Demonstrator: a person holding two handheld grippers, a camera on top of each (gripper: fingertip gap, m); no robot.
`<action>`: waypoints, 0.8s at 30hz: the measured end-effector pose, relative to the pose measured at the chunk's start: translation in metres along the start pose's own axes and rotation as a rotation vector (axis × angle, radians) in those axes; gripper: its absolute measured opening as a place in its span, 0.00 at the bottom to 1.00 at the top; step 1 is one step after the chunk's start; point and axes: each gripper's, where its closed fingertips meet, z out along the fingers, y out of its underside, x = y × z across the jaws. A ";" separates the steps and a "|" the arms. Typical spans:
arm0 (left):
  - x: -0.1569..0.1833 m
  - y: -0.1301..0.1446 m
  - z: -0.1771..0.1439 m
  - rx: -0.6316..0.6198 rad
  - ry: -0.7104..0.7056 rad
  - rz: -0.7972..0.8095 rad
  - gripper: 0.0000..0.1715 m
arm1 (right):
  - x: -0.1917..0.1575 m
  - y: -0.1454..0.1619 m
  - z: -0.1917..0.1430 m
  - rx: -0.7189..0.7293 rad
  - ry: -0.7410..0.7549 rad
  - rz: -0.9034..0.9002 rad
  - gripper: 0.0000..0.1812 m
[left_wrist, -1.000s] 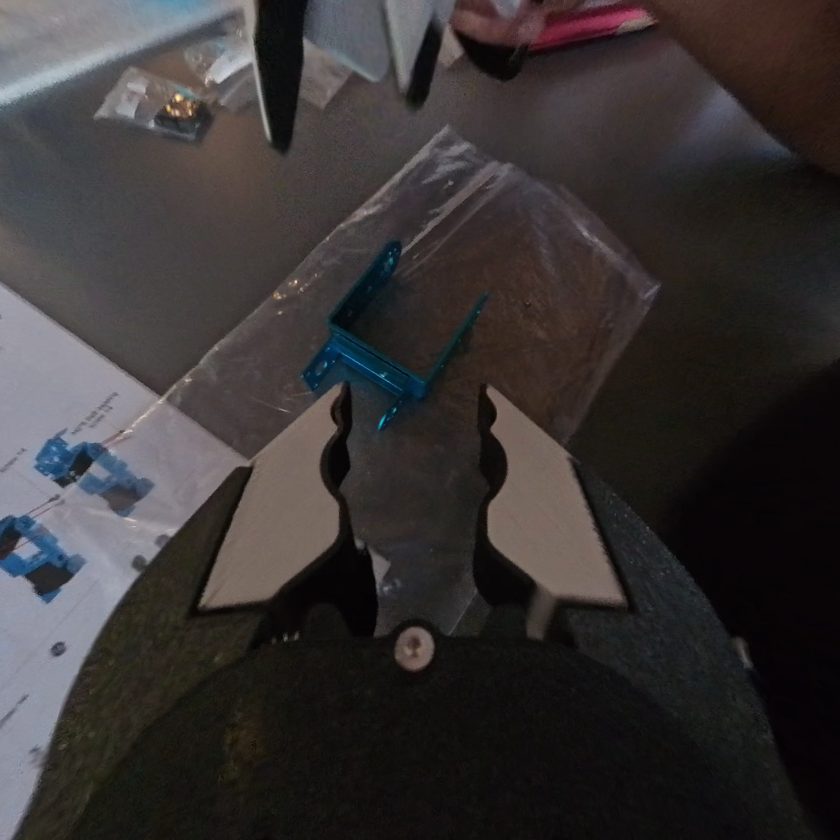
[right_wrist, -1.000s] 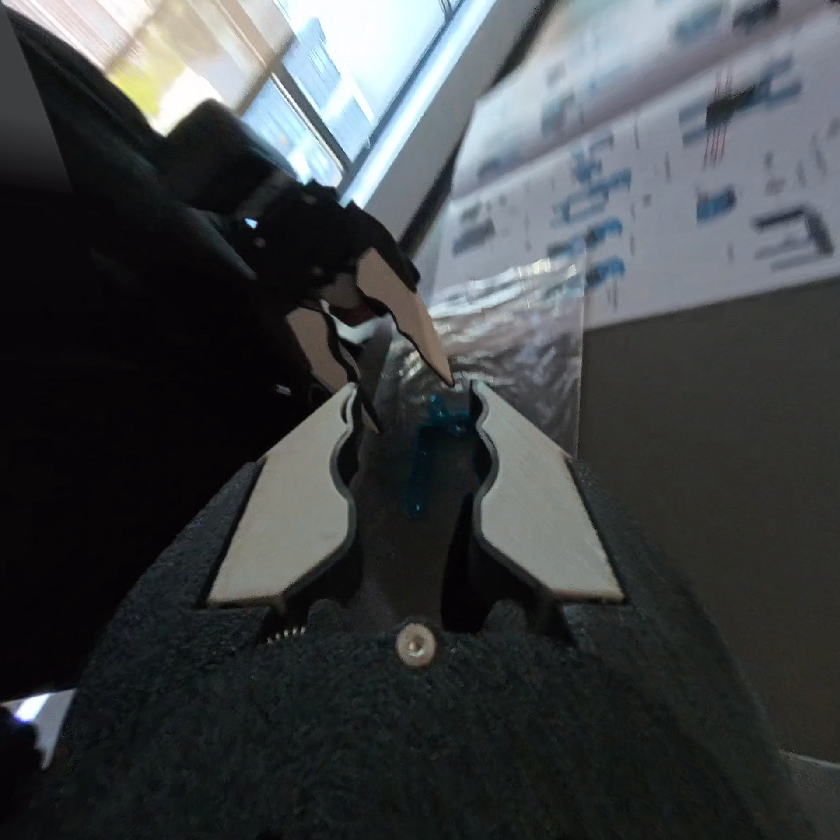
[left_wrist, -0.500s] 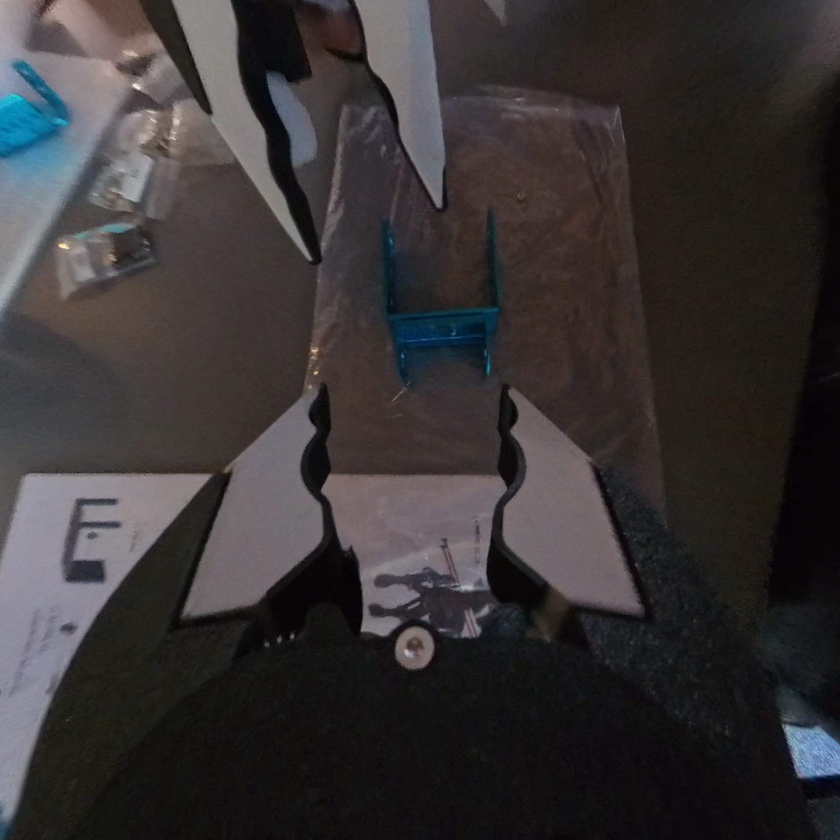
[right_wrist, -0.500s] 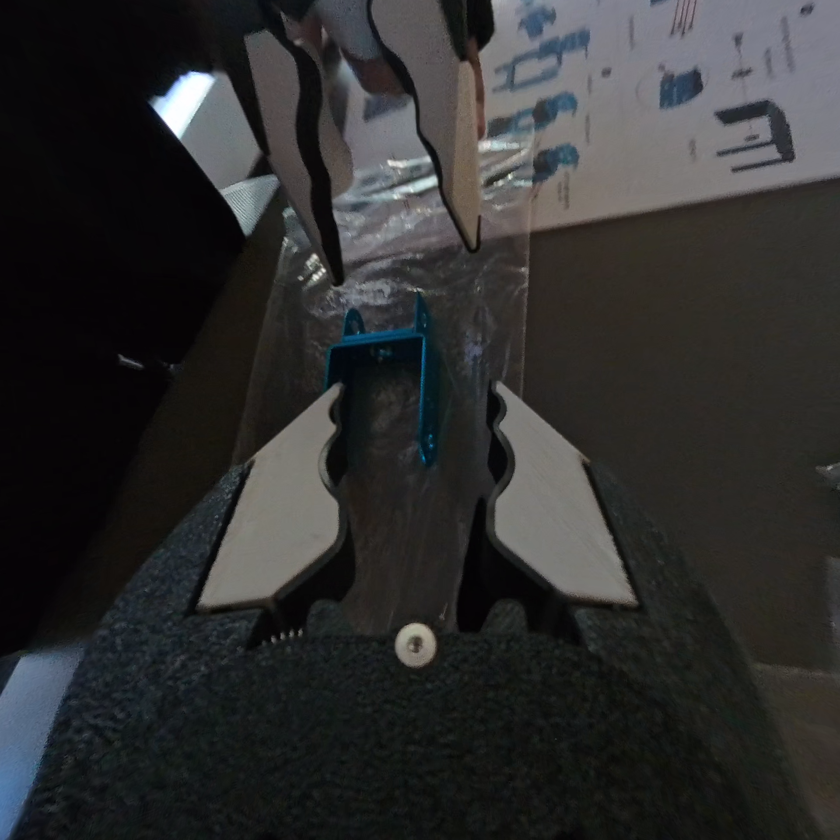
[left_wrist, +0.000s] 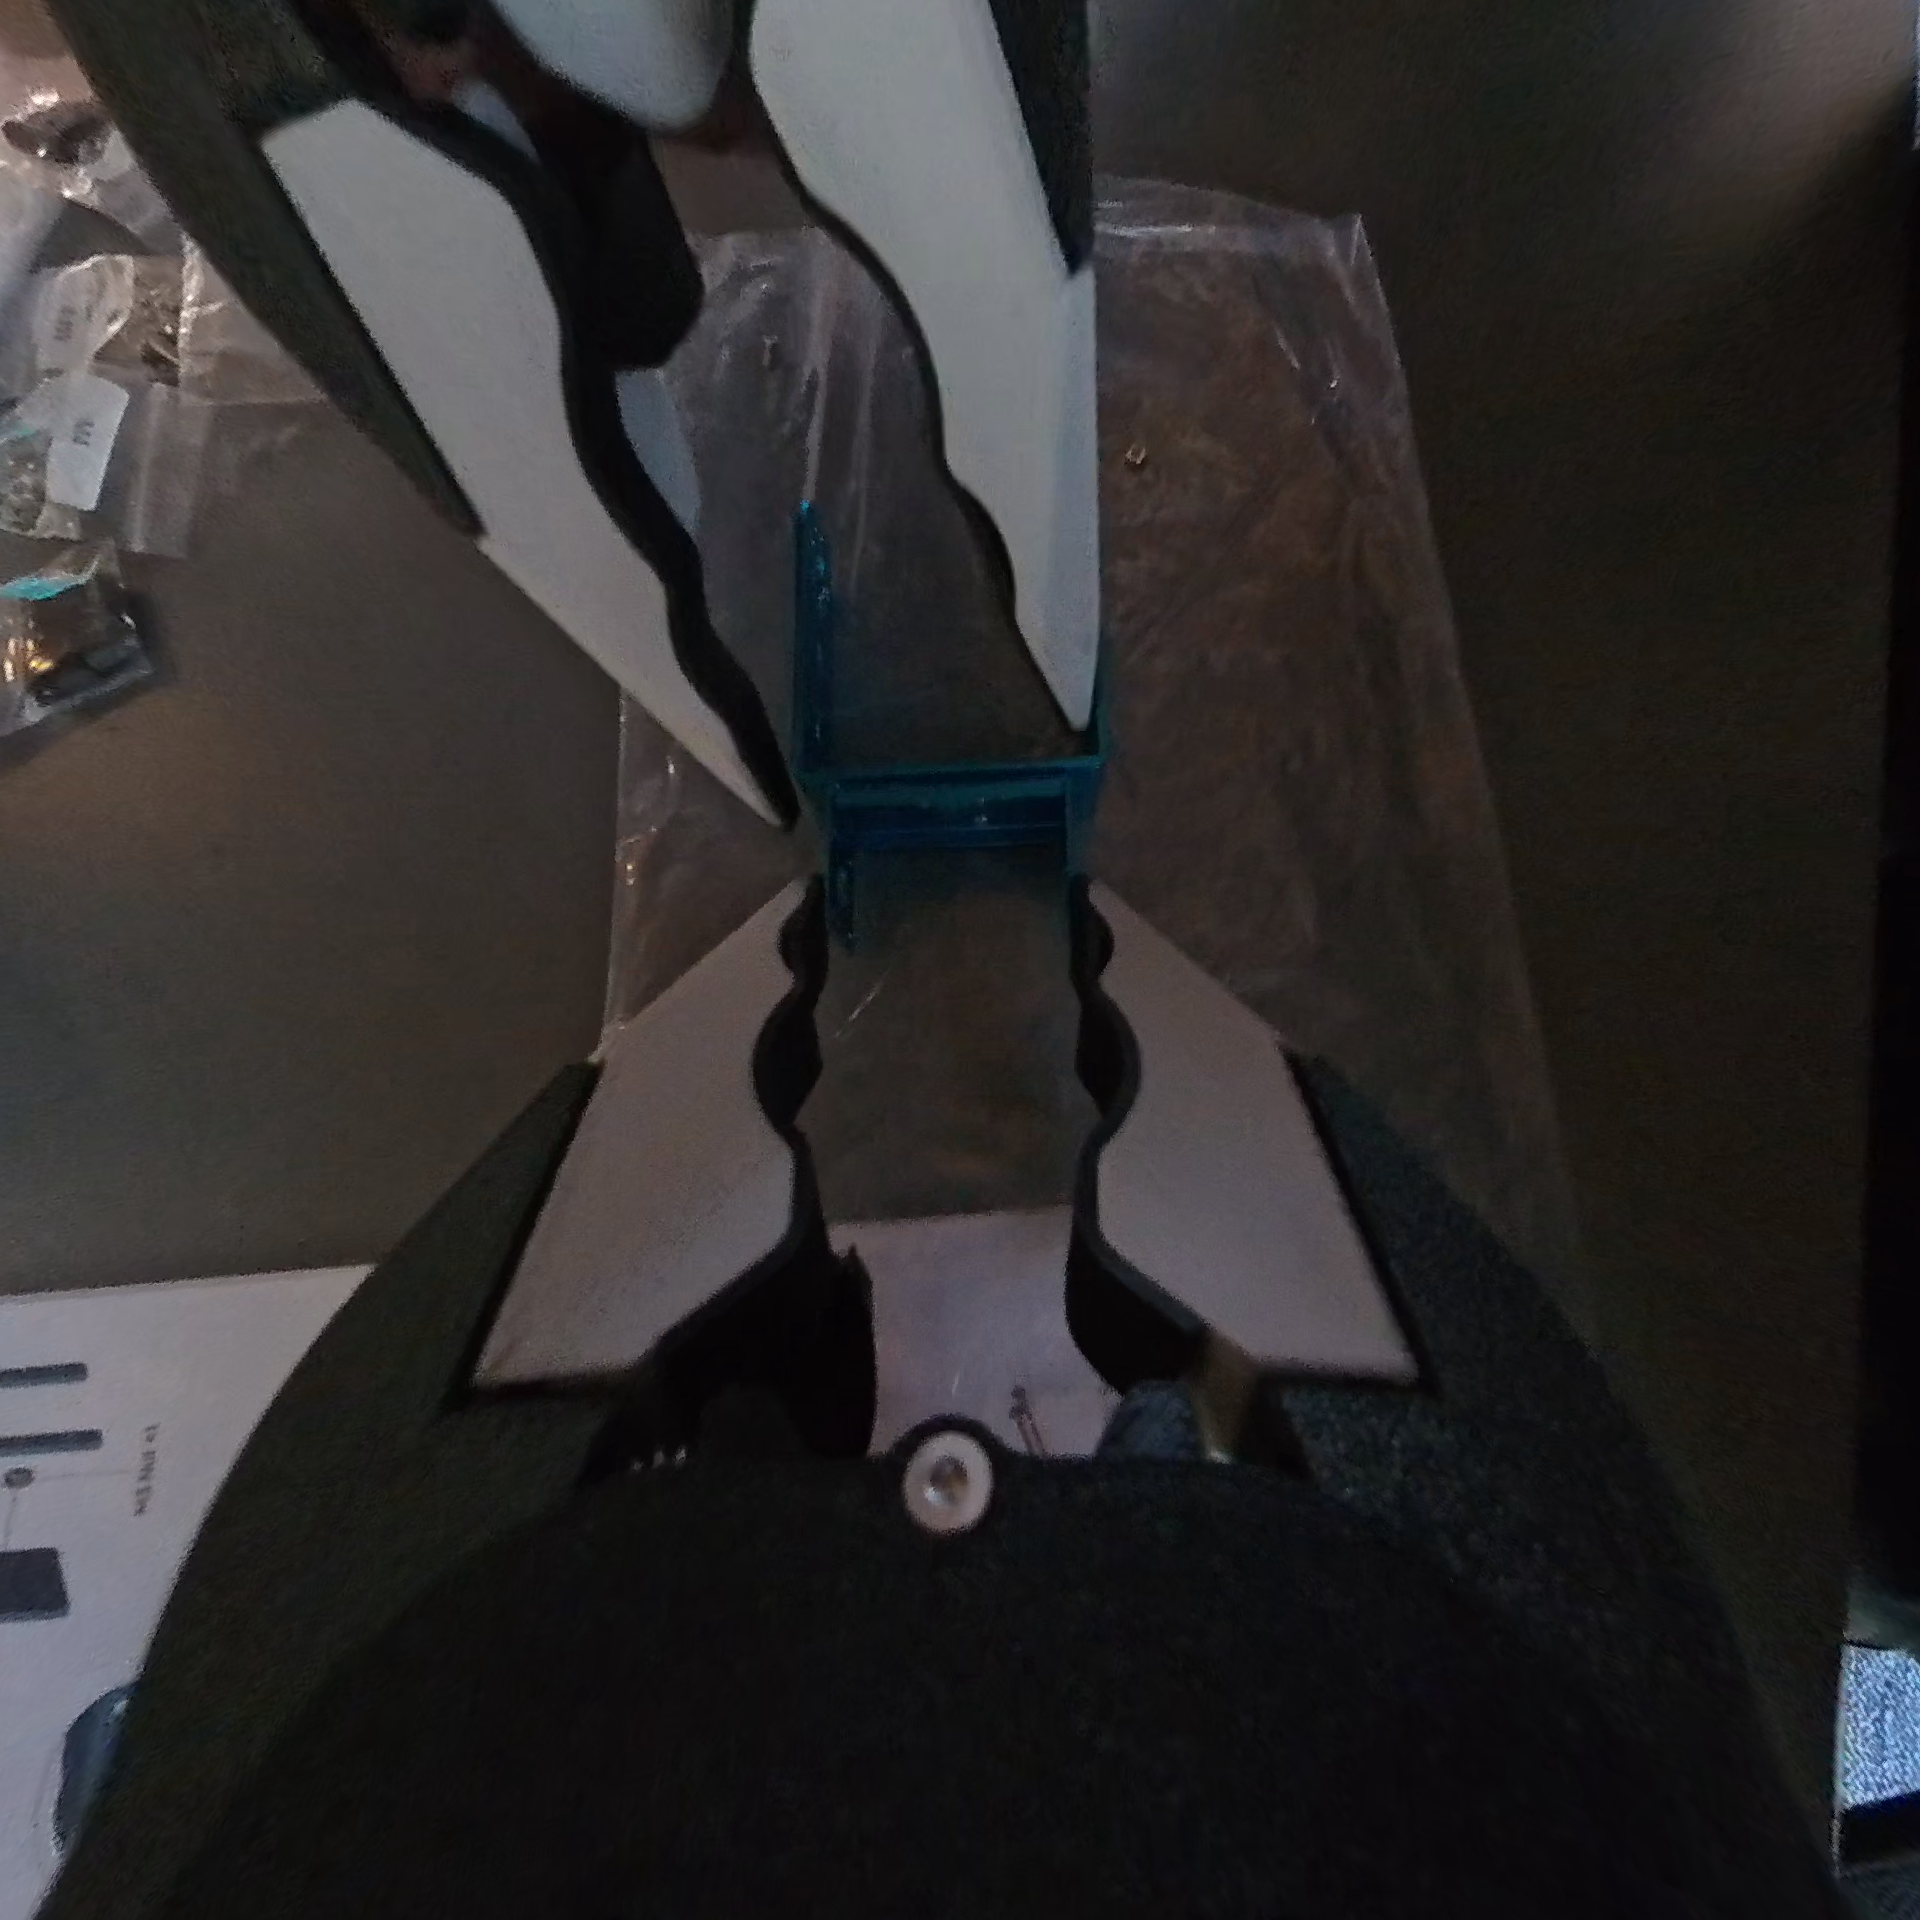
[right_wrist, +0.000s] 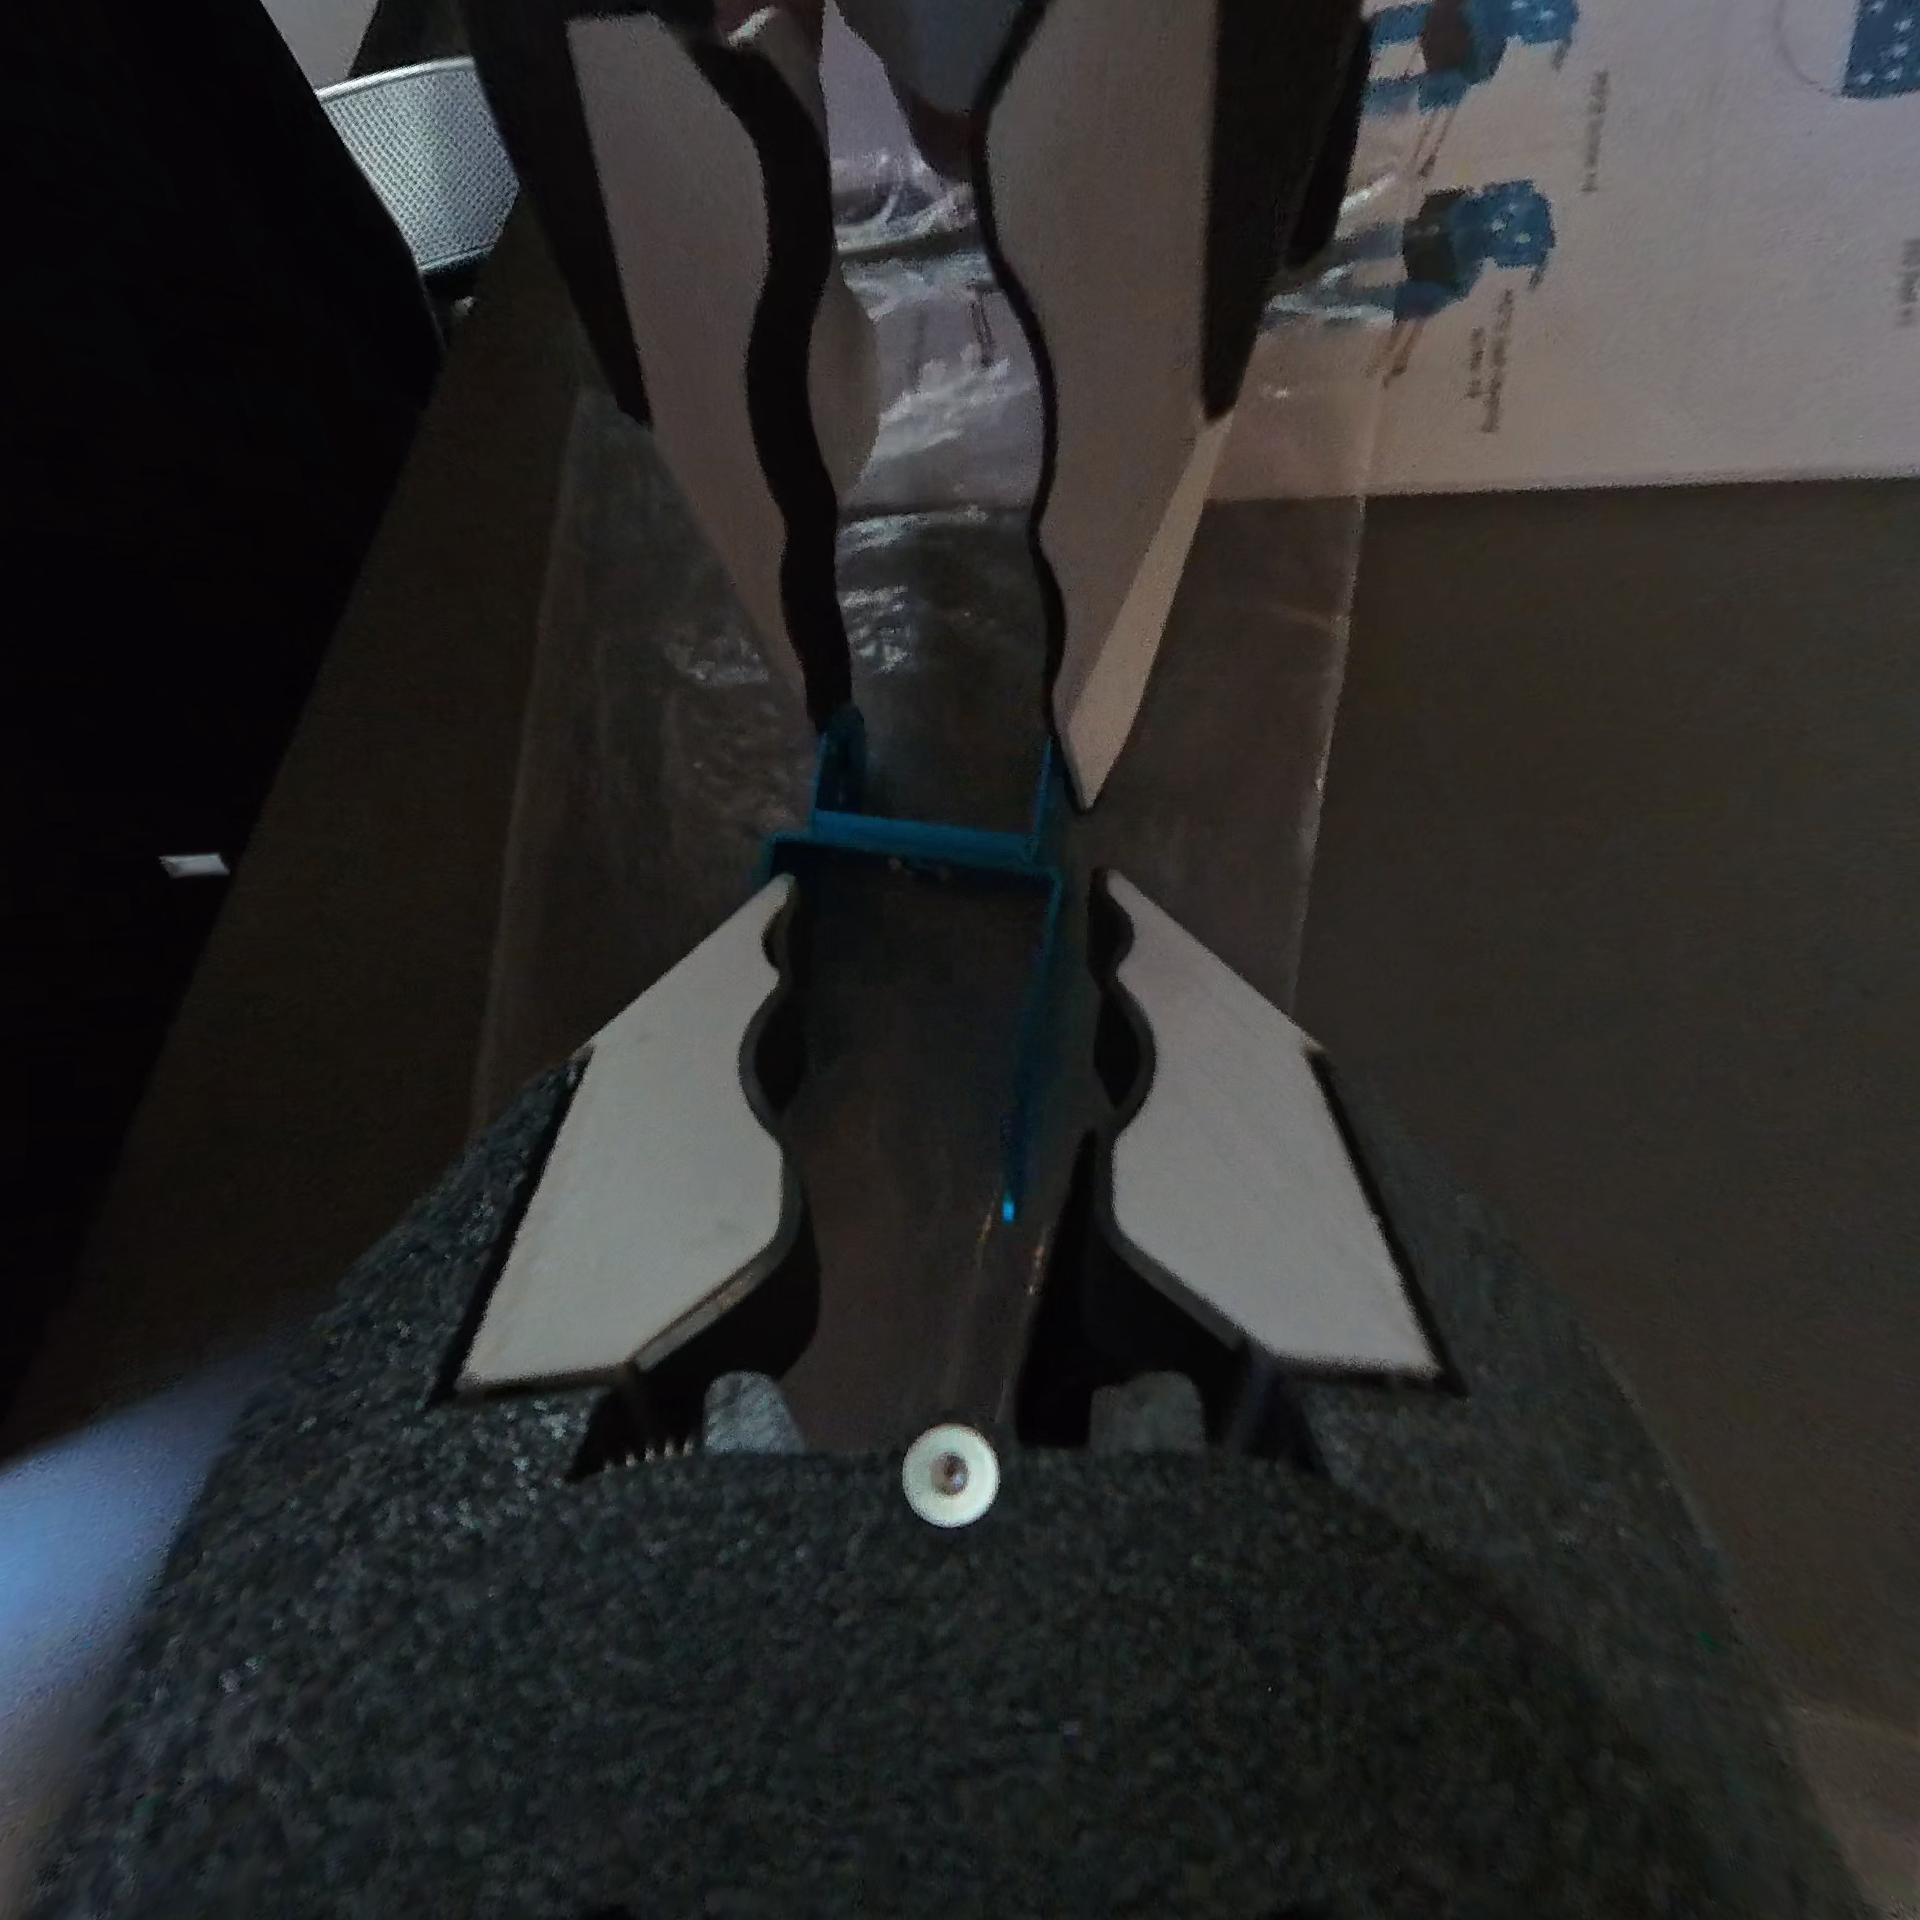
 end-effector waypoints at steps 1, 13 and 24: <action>0.001 -0.001 0.001 0.001 0.004 0.002 0.27 | 0.002 0.000 0.001 -0.011 0.013 0.002 0.29; 0.001 -0.001 0.003 0.007 0.001 0.012 0.27 | 0.010 0.001 -0.011 0.007 0.014 0.063 0.21; 0.003 -0.003 0.005 0.006 0.001 0.007 0.27 | 0.015 -0.001 -0.016 0.015 0.045 0.085 0.26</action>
